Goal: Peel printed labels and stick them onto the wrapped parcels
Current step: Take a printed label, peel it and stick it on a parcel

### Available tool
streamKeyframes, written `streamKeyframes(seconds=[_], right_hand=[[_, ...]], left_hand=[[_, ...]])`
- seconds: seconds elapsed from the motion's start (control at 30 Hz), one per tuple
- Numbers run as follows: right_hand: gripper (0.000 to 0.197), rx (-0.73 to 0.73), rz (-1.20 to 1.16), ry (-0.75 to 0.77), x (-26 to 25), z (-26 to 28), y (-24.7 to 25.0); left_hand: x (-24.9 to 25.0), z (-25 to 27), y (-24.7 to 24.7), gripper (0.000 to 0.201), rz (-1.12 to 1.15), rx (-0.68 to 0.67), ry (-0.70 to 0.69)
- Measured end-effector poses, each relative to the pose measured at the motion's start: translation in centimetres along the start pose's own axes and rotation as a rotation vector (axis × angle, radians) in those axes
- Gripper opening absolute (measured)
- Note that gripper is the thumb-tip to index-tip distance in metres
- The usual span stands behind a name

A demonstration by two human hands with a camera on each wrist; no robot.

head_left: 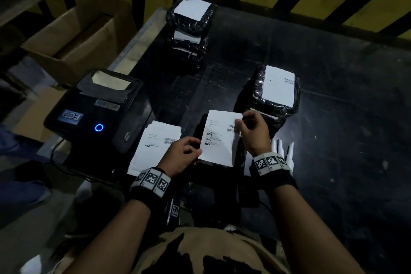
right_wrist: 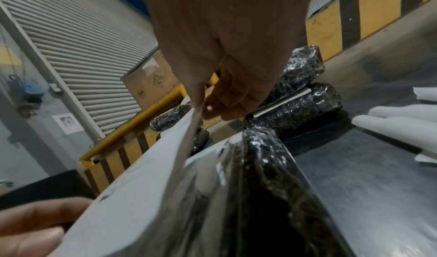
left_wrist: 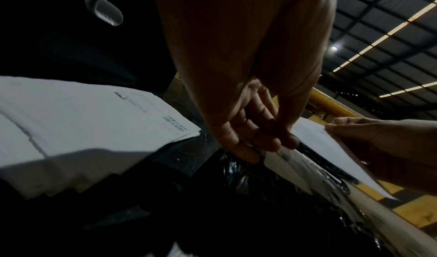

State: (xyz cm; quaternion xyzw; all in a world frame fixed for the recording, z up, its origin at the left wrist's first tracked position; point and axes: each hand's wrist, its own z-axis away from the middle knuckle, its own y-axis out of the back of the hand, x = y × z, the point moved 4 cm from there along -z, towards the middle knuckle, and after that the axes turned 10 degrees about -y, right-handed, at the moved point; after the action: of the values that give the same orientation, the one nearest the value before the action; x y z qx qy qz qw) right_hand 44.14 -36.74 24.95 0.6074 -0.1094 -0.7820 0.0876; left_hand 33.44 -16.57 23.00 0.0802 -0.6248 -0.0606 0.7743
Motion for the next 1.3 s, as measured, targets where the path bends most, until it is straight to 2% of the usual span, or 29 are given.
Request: streamKeyframes(seconds=[0.13,0.27,0.57,0.87,1.1,1.3], right_hand=[[0.018,-0.01,0.063,-0.11,1.5,-0.6,-0.5],[0.013,-0.002,0.109,-0.154,2.4,-0.9,-0.8],[0.009,0.032,0.164,-0.155,2.8,-0.9,-0.7],[0.021,0.025,0.352,-0.143,2.2,-0.6,-0.8],[0.023,0.008,0.402,-0.147,2.2,-0.5,-0.9],[0.022,-0.001,0.625,-0.069,2.0,-0.4,-1.6]], left_hand=[[-0.3,-0.2,-0.1,0.022,-0.038,-0.005,0.025],[-0.5,-0.4,-0.1,0.022,-0.063,-0.009,0.05],[-0.8,-0.7,0.0,0.024,-0.057,-0.017,0.074],[-0.9,-1.0,0.0,0.024,-0.087,-0.039,0.104],[-0.7,-0.9,-0.1,0.024,-0.089,-0.044,0.112],[-0.7,-0.9,-0.2,0.024,-0.095,-0.043,0.129]])
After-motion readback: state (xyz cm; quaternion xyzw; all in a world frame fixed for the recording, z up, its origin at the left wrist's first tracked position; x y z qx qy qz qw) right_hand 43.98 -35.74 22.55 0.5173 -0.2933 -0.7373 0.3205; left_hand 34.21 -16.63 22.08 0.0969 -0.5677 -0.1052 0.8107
